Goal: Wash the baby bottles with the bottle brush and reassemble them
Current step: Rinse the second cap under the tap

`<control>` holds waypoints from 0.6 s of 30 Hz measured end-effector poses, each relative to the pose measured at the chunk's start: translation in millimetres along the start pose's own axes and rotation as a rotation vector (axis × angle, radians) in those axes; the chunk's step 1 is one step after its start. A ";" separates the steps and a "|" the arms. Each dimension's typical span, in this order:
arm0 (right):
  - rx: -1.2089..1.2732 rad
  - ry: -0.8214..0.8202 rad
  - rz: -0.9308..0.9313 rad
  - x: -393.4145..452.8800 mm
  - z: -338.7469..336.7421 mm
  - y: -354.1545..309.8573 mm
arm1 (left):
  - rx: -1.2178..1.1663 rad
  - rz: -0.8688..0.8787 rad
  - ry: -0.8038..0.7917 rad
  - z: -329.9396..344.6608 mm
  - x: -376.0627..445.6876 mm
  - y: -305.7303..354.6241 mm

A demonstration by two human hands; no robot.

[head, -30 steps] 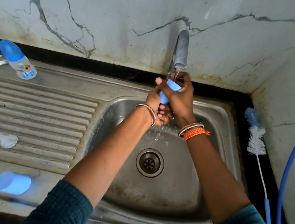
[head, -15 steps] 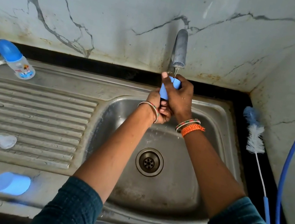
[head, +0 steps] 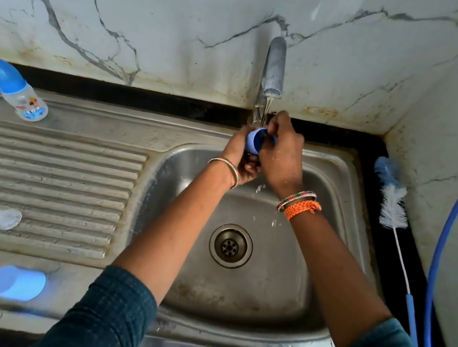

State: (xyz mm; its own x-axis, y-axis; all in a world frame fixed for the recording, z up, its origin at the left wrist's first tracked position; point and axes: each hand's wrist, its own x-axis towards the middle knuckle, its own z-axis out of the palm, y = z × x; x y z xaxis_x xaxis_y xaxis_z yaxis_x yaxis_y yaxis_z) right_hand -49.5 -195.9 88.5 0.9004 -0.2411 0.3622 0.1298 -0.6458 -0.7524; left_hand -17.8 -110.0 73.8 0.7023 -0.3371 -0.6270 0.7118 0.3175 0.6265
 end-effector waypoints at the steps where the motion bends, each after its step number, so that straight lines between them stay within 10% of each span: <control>1: -0.019 0.014 -0.051 1.1 -1.0 -3.3 | -0.031 -0.003 -0.023 1.4 1.5 -0.8; 7: -0.687 -0.398 -0.026 8.4 -20.5 -11.9 | 0.004 0.000 -0.054 -6.2 15.4 -3.4; 10: -0.611 -0.517 0.049 4.9 -16.4 -28.4 | -0.007 0.095 -0.025 -3.6 22.0 -10.5; 13: -0.530 -0.584 -0.115 -3.6 -5.5 -17.5 | 0.009 0.018 0.050 -15.7 24.2 -1.5; 18: -1.059 -0.527 -0.525 21.0 -24.9 6.1 | 0.036 -0.034 0.074 -20.9 26.6 2.0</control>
State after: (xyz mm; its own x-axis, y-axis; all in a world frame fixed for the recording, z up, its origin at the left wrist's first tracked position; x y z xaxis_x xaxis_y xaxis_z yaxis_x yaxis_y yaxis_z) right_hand -40.1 -223.0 105.3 0.9280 0.3707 0.0387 0.3430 -0.8901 0.3000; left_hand 2.6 -99.8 48.7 0.6775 -0.2800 -0.6801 0.7354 0.2740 0.6198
